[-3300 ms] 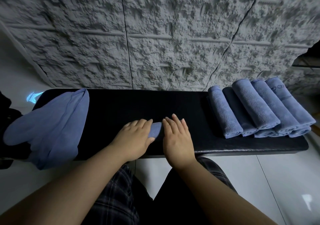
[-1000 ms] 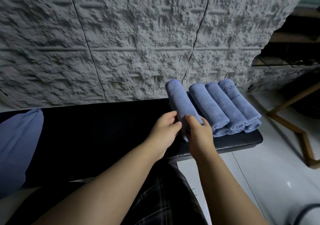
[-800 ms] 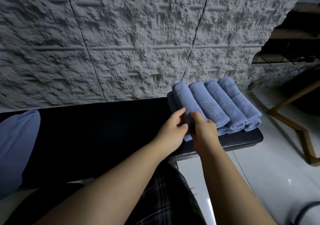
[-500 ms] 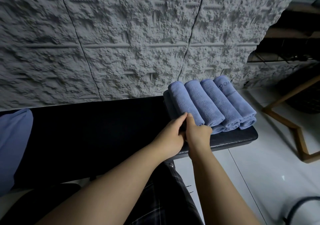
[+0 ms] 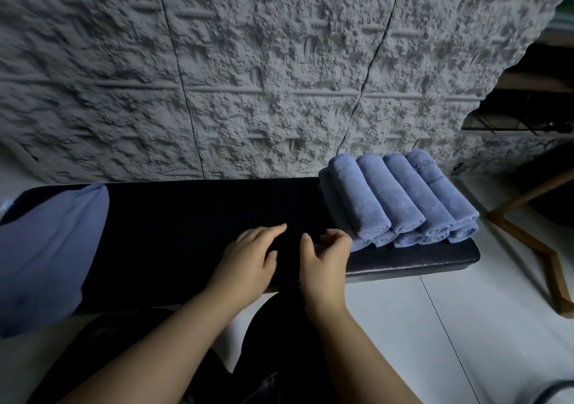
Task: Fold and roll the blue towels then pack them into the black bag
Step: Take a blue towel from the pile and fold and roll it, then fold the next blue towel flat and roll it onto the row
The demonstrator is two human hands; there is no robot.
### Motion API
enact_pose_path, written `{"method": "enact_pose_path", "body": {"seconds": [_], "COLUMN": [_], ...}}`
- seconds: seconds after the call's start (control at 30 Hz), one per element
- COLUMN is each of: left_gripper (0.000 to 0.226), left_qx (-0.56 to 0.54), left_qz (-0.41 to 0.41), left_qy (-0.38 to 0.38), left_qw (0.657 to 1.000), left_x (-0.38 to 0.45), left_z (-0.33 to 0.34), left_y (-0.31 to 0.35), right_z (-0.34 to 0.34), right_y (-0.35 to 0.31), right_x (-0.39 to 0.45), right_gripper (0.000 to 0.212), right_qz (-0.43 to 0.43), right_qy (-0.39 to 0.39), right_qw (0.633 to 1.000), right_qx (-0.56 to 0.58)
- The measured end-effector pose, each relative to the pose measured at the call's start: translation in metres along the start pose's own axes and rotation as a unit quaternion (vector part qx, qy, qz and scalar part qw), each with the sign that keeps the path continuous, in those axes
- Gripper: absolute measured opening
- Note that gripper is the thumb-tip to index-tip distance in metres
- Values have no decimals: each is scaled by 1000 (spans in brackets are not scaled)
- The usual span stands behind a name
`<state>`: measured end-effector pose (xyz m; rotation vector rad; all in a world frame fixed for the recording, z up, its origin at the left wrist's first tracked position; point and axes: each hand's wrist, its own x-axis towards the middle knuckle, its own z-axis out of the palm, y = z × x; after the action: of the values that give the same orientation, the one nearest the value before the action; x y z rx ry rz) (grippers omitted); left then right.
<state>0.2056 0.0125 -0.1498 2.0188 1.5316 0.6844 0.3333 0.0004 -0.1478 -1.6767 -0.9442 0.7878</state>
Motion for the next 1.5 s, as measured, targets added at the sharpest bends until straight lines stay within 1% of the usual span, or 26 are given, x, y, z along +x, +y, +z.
{"method": "enact_pose_path", "body": {"seconds": [0.07,0.1,0.2,0.27,0.33,0.4,0.5,0.57,0.67,0.73,0.83,0.87,0.9,0.93,0.97,1.03,1.07,1.1,1.13,1.2,1.23,1.33,1.4,1.5], "left_gripper": [45,42,33,34,40,44,40,39,42,30,14,8,3,8,13,24,23,18,16,20,19,14,16,32], "left_qx": [98,129,175,204,225,220,176,136,180,187,147,121,85,59,47,81,92,84,58,-44,-91,-189,-229,-253], "left_qz": [-3,-13,-59,-121,-199,-274,-367,-399,-386,-370,-377,-374,-375,-373,-357,-275,-245,-234,-223,-193,-191,-181,-172,-173], "left_qy": [42,59,107,138,174,207,197,171,144,169,232,243,245,235,226,222,226,223,219,199,179,110,58,16], "left_qw": [994,990,977,962,938,913,892,890,893,894,885,887,890,896,905,932,938,943,948,960,961,959,956,952], "left_x": [-19,-29,-58,-75,-87,-90,-91,-91,-89,-89,-96,-97,-96,-94,-91,-88,-85,-83,-81,-79,-78,-75,-75,-77], "left_z": [-18,-27,-46,-53,-60,-68,-77,-80,-83,-87,-97,-104,-108,-111,-111,-102,-94,-86,-77,-65,-60,-48,-41,-33], "left_y": [-28,-42,-78,-96,-107,-117,-134,-142,-152,-162,-170,-170,-166,-158,-149,-126,-114,-103,-94,-75,-66,-44,-35,-31], "right_z": [17,23,29,27,25,24,22,20,19,19,17,16,16,16,16,16,16,17,17,19,20,20,19,17], "right_y": [2,3,7,11,13,15,16,16,15,16,14,15,16,16,16,16,16,17,17,18,18,14,9,4], "right_x": [-14,-21,-38,-45,-47,-49,-52,-54,-55,-55,-57,-57,-57,-57,-57,-57,-57,-57,-57,-58,-58,-62,-64,-65], "right_gripper": [31,34,45,51,53,53,53,52,51,49,48,48,47,46,45,43,42,41,38,30,26,17,11,8], "right_qz": [-24,-33,-76,-114,-137,-152,-153,-152,-151,-150,-154,-157,-161,-163,-165,-168,-171,-173,-175,-190,-196,-180,-149,-93], "right_qy": [-69,-101,-190,-240,-265,-273,-277,-282,-284,-285,-287,-287,-286,-286,-286,-294,-302,-313,-322,-329,-326,-314,-318,-311], "right_qw": [997,994,975,953,935,924,917,912,912,912,910,909,908,907,907,903,899,894,890,888,892,916,928,942], "right_qx": [-22,-37,-87,-142,-190,-220,-244,-255,-255,-255,-257,-258,-260,-261,-261,-263,-266,-269,-271,-260,-244,-175,-127,-82]}}
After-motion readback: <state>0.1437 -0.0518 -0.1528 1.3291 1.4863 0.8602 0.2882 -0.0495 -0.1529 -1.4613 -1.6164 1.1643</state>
